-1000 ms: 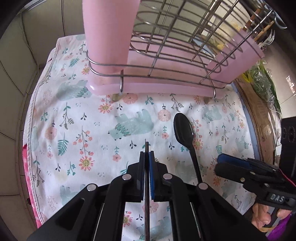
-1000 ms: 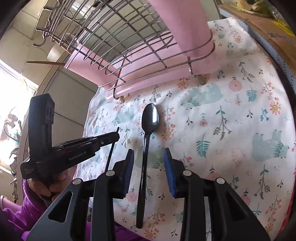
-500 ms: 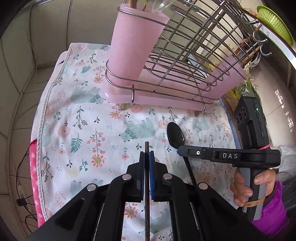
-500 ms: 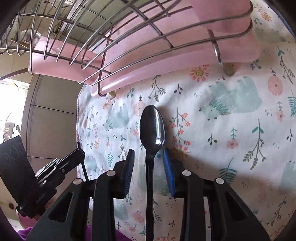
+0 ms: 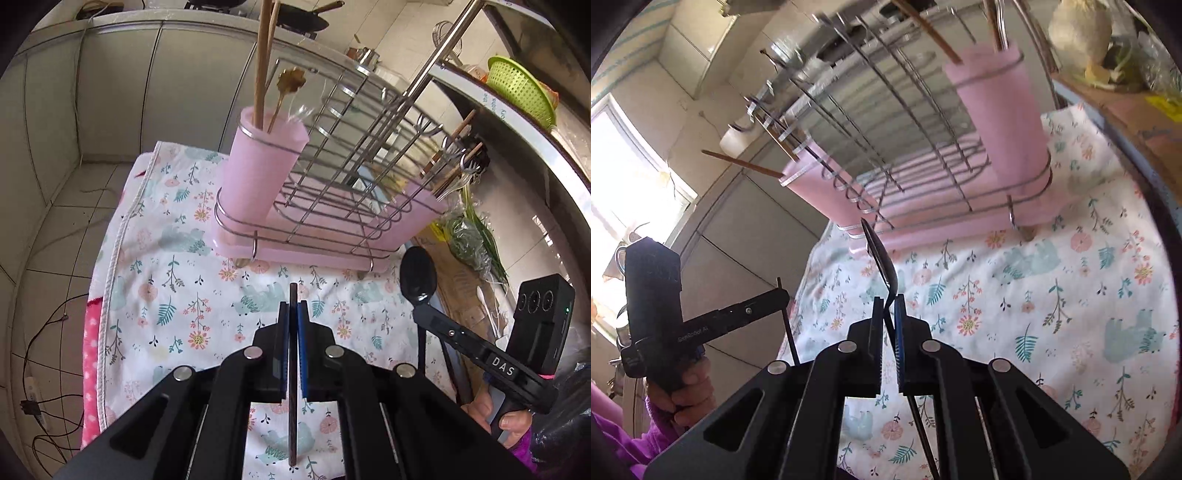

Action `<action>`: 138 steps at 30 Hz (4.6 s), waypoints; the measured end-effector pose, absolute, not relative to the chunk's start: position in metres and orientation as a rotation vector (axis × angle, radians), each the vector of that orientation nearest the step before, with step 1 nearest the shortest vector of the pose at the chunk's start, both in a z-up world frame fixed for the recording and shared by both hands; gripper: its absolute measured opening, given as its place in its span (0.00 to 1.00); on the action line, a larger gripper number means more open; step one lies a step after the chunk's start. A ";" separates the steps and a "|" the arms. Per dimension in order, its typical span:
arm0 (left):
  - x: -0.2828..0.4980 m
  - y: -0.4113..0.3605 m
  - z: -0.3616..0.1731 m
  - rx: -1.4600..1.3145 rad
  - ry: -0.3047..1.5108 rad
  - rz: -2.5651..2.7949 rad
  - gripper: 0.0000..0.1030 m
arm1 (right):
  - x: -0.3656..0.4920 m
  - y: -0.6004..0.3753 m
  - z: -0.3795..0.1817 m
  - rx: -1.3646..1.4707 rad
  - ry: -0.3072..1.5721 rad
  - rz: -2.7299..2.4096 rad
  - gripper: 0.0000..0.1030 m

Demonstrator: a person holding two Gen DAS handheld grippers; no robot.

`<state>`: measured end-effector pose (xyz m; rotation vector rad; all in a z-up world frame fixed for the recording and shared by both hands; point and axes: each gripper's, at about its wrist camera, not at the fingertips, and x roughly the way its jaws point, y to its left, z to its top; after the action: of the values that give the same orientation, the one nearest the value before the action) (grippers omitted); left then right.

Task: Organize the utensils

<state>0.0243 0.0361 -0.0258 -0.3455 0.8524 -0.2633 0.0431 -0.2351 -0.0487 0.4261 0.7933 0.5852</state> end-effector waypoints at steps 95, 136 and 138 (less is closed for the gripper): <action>0.133 0.049 0.071 -0.226 0.496 -0.205 0.47 | 0.125 -0.291 0.023 0.328 0.509 0.346 0.44; -0.014 -0.024 0.002 -0.092 0.517 -0.026 0.64 | 0.006 -0.220 -0.006 0.033 0.539 0.275 0.75; -0.015 -0.026 0.000 -0.088 0.519 -0.020 0.64 | 0.003 -0.218 -0.009 0.023 0.537 0.266 0.75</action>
<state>-0.0154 -0.0260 0.0001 -0.0882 0.5188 -0.0201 0.0030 -0.2183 -0.0091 0.0232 0.5370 0.2664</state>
